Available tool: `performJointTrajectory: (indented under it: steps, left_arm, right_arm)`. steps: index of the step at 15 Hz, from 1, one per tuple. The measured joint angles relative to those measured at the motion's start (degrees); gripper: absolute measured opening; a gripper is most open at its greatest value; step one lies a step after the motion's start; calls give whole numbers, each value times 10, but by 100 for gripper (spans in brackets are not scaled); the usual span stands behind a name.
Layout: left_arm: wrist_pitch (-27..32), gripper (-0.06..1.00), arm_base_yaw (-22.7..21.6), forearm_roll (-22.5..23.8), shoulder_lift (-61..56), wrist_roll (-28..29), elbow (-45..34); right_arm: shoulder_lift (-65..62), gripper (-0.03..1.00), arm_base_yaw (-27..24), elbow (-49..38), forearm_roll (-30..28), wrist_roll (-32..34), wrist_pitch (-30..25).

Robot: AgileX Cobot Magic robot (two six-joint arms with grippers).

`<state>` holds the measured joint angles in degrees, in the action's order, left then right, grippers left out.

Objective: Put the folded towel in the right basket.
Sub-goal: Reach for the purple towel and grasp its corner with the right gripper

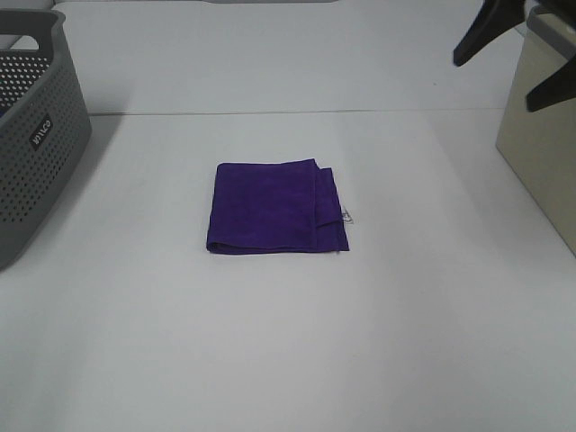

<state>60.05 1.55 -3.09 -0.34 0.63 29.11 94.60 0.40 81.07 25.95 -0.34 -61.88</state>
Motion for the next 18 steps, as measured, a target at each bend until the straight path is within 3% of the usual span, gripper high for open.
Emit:
performJointTrajectory:
  steps: [3,5,10,18]
  left_arm:
    - [0,99,0,0,0,0,0]
    - [0,99,0,0,0,0,0]
    - [0,99,0,1,0,0,0]
    - [0,99,0,1,0,0,0]
  right_arm:
    - [136,87,111,14,22,-2,99]
    - [221,87,147,54,38,3,119]
    - [358,87,153,182,33,3,119]
    - [401,87,153,185,-29,15,140]
